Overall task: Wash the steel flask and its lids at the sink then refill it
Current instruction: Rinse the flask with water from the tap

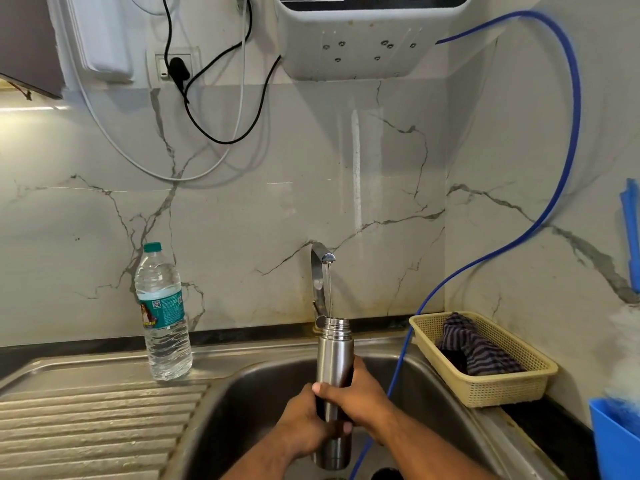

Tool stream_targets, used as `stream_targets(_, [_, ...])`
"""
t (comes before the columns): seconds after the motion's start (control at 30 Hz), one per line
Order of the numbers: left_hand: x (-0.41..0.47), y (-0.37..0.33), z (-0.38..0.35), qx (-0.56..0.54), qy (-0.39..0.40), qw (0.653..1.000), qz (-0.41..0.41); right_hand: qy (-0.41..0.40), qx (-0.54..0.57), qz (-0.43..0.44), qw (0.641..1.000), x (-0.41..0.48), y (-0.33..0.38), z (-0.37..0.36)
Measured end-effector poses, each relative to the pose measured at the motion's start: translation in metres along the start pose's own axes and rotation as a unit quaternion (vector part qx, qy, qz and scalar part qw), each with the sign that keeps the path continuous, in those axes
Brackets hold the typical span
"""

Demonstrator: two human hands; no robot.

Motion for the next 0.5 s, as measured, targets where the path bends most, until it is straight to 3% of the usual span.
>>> stream_targets(0.17, [0.003, -0.003, 0.004, -0.004, -0.028, 1.0, 0.005, -0.053, -0.041, 0.048, 0.997, -0.003, 0.015, 0.002])
stream_targets(0.33, [0.003, 0.0, 0.007, 0.027, 0.007, 0.999, 0.018, -0.044, -0.068, -0.01, 0.997, -0.003, 0.005, -0.001])
stream_targets(0.5, [0.004, 0.003, 0.011, 0.044, -0.017, 0.999, 0.014, -0.085, -0.042, 0.048, 0.994, 0.001, 0.027, 0.007])
Point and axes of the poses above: each hand's wrist, its own x-axis towards the middle knuckle, its own z-axis out of the back of the hand, y = z × x, the point moved 4 cm from there along x, towards the middle knuckle, and after that the axes turned 4 degrees about x, right-handed, at the moved point
